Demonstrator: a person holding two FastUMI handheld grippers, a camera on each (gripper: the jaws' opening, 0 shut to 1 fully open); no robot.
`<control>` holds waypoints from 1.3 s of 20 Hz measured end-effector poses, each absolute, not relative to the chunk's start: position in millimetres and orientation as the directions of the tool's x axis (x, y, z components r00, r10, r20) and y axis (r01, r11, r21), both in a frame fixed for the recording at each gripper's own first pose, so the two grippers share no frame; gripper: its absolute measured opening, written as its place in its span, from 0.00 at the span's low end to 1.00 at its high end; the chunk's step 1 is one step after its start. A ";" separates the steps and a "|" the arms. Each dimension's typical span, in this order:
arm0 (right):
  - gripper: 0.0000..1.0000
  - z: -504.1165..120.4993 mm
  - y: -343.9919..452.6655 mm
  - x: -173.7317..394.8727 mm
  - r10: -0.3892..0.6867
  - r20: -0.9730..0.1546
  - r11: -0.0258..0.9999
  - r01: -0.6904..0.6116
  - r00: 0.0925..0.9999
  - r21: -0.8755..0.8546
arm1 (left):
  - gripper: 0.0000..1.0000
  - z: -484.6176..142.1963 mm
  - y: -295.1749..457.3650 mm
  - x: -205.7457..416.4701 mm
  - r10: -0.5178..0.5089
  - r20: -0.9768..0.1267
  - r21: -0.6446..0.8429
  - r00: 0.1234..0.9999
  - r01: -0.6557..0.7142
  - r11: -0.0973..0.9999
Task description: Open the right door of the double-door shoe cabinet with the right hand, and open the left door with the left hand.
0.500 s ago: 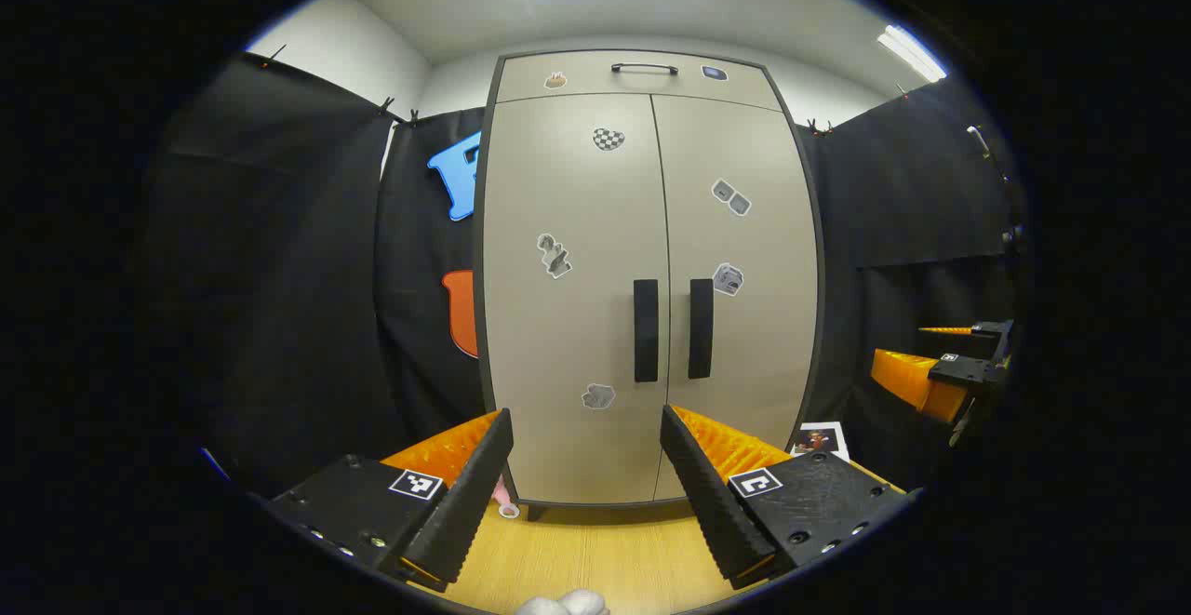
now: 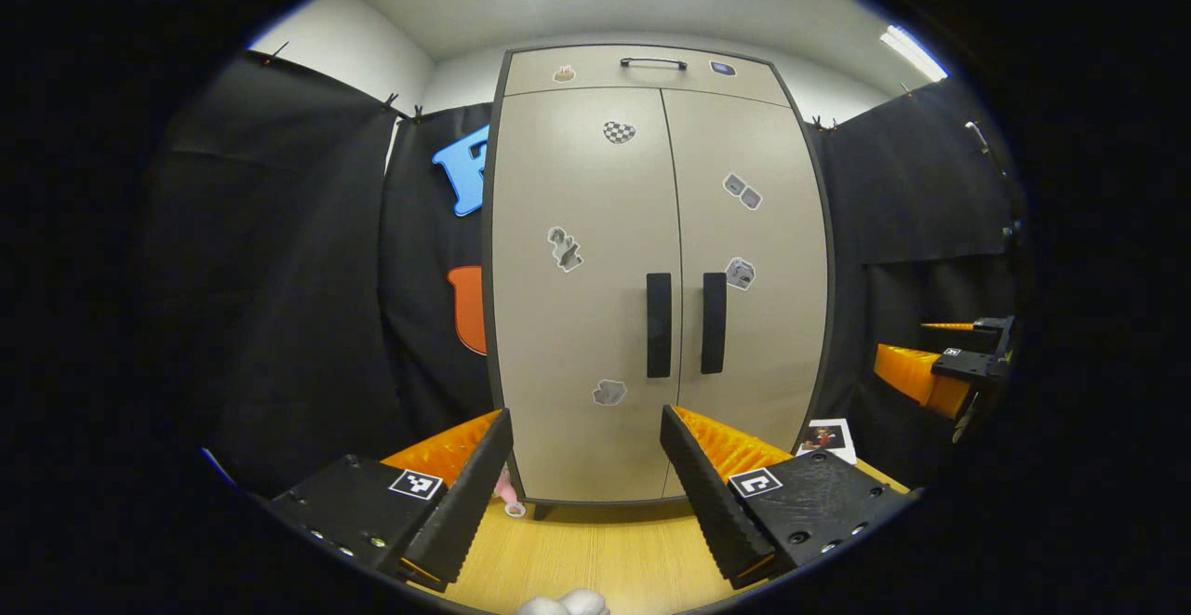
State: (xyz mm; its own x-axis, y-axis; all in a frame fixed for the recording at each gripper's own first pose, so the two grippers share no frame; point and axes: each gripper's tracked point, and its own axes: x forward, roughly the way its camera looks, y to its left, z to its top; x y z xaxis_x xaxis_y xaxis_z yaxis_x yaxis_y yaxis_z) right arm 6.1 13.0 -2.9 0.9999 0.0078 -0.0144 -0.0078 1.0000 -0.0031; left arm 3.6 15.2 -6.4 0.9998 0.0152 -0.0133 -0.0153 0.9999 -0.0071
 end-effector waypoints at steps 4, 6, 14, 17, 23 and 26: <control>1.00 0.0 17.2 9.6 0.005 -0.008 1.000 -0.005 1.000 -0.006 | 0.96 -8.1 22.9 1.9 0.021 -0.015 -0.006 1.000 -0.021 1.000; 1.00 1.7 20.8 13.7 0.003 -0.006 1.000 -0.003 1.000 -0.009 | 0.96 -11.4 28.3 -1.9 0.027 -0.018 -0.007 0.999 -0.027 1.000; 1.00 7.9 52.5 58.9 0.023 -0.005 0.999 -0.023 1.000 -0.026 | 0.96 -23.1 58.9 -29.5 0.088 -0.036 0.015 0.995 -0.088 0.996; 1.00 7.4 75.5 89.9 0.044 -0.020 0.999 -0.045 0.999 -0.030 | 0.96 -30.4 69.6 -44.2 0.115 -0.050 0.015 0.992 -0.114 0.993; 0.94 11.4 119.0 146.4 0.073 -0.052 0.997 -0.074 0.996 -0.019 | 0.96 -43.4 85.0 -68.1 0.164 -0.079 -0.005 0.983 -0.165 0.986; 0.87 14.6 136.8 172.3 0.081 -0.063 0.996 -0.083 0.995 -0.023 | 0.96 -49.7 89.1 -77.2 0.183 -0.088 -0.012 0.979 -0.185 0.983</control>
